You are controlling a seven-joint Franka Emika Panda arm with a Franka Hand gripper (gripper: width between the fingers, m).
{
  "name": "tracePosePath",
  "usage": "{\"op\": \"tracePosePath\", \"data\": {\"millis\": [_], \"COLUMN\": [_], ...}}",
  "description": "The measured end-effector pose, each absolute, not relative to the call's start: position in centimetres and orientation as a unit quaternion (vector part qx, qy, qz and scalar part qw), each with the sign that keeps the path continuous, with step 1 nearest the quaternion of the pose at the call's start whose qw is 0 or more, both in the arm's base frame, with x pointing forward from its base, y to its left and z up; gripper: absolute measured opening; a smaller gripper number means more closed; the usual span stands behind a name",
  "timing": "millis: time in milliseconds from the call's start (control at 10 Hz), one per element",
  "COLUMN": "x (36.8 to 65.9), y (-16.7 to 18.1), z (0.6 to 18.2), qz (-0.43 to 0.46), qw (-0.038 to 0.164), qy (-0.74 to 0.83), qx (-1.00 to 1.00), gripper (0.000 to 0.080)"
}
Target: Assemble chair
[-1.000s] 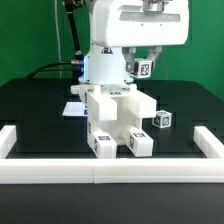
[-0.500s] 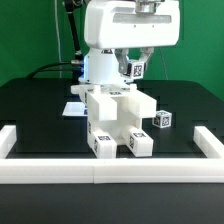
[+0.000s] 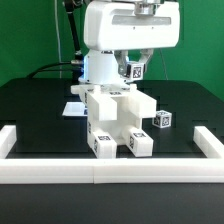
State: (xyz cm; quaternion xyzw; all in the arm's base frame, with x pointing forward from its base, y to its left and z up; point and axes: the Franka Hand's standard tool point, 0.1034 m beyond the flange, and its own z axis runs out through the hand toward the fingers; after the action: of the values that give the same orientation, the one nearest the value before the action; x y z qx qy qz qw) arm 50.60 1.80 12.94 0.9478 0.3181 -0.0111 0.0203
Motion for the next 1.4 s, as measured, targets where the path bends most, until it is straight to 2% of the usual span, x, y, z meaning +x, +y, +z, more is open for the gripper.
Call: {"op": "tracePosePath", "data": {"millis": [1400], "x": [50.2], "y": [2.2], "z": [11.4], "qz": [-0.026], "qw": [0.023], "qy": [0.322], "qx": [0.946], "gripper": [0.0280]}}
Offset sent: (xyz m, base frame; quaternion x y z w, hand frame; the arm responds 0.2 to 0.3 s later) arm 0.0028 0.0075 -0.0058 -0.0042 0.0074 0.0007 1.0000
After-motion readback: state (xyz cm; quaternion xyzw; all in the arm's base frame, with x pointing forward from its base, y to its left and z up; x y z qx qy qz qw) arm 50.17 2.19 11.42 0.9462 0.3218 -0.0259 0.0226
